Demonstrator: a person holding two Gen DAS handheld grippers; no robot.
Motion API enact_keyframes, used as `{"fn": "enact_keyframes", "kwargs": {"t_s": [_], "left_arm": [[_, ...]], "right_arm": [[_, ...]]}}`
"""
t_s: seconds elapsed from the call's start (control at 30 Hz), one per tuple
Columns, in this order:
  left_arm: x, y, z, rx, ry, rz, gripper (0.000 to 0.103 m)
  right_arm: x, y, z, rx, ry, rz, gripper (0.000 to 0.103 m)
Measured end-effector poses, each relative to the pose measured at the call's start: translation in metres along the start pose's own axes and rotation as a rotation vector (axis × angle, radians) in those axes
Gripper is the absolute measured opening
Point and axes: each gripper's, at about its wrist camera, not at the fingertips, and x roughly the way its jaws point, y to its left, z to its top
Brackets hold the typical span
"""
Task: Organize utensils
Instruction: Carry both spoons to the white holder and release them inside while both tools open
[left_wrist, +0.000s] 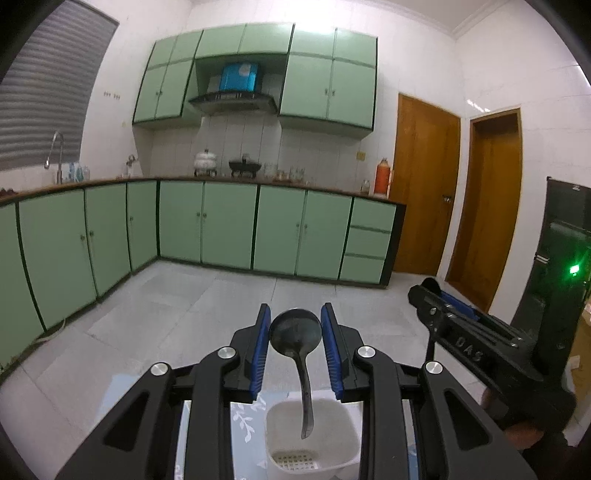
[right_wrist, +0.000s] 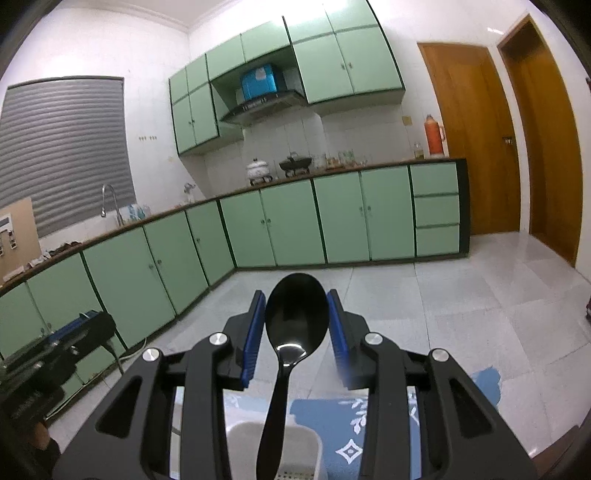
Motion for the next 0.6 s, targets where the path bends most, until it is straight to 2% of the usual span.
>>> {"fn": "enact_keyframes", "kwargs": {"t_s": [0.2, 0.27, 0.37, 0.5, 0.6], "left_arm": [[0.02, 0.009, -0.024, -0.014, 0.085, -0.019, 0.028], [0.019, 0.012, -0.029, -0.02, 0.096, -0.022, 0.029], [0.012, 0.015, -0.027, -0.026, 0.097, -0.022, 0.033], [-0.01, 0.015, -0.025, -0.027, 0.089, -0.014, 0.043], [-0.035, 0.014, -0.027, -0.026, 0.086, -0.006, 0.05]], "right_arm": [[0.015, -0.006, -0.025, 0.031, 0.103, 0.043, 0.035], [0.012, -0.007, -0.032, 0.056, 0.124, 0.058, 0.045], [0.004, -0.007, -0.034, 0.072, 0.123, 0.058, 0.046], [-0.022, -0.007, -0.033, 0.085, 0.111, 0.043, 0.061], [-0.054, -0.008, -0.038, 0.091, 0.108, 0.024, 0.076]]}}
